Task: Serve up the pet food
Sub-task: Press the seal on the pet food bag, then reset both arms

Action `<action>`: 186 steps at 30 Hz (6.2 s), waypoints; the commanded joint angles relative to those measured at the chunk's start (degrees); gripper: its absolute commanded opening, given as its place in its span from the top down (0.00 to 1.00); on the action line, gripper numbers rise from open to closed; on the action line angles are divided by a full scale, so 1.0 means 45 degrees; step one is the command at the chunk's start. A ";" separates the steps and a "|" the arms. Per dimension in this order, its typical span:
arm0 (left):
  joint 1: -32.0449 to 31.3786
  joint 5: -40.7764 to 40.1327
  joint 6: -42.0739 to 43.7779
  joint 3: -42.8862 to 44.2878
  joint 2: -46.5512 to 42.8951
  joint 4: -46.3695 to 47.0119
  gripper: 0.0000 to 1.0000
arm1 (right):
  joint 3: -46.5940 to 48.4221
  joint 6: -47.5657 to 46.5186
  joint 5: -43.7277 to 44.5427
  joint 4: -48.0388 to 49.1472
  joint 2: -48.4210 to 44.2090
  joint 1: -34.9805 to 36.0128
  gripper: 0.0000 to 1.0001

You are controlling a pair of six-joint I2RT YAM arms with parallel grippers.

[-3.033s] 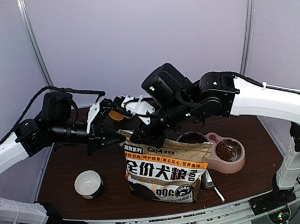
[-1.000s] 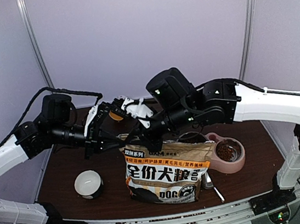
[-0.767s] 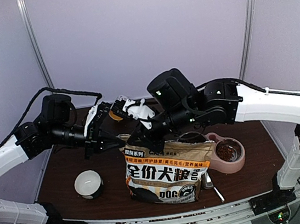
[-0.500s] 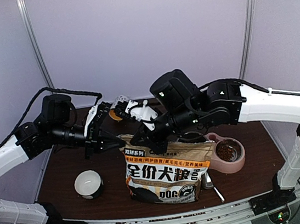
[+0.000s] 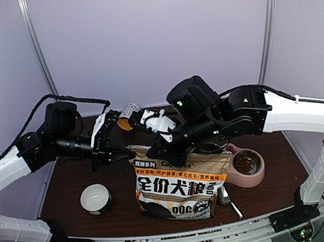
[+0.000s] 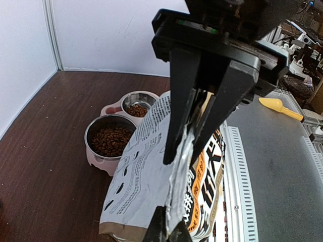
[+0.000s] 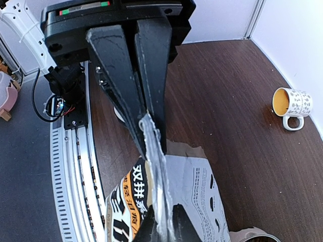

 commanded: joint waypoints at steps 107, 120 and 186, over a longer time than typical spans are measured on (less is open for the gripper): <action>-0.3546 -0.5115 0.2753 0.6166 0.3312 -0.4726 0.32 | -0.5792 0.0789 0.0190 0.0064 -0.7351 -0.1507 0.13; -0.4310 -0.6324 0.3120 0.8098 0.5032 -0.7209 0.76 | -0.5305 -0.0060 -0.0662 -0.1060 -0.6363 -0.1417 0.27; 0.6146 -0.6368 -0.5722 0.4105 0.1255 -0.0756 0.22 | -0.5617 0.5456 0.2269 0.1974 -0.6006 -0.7517 0.08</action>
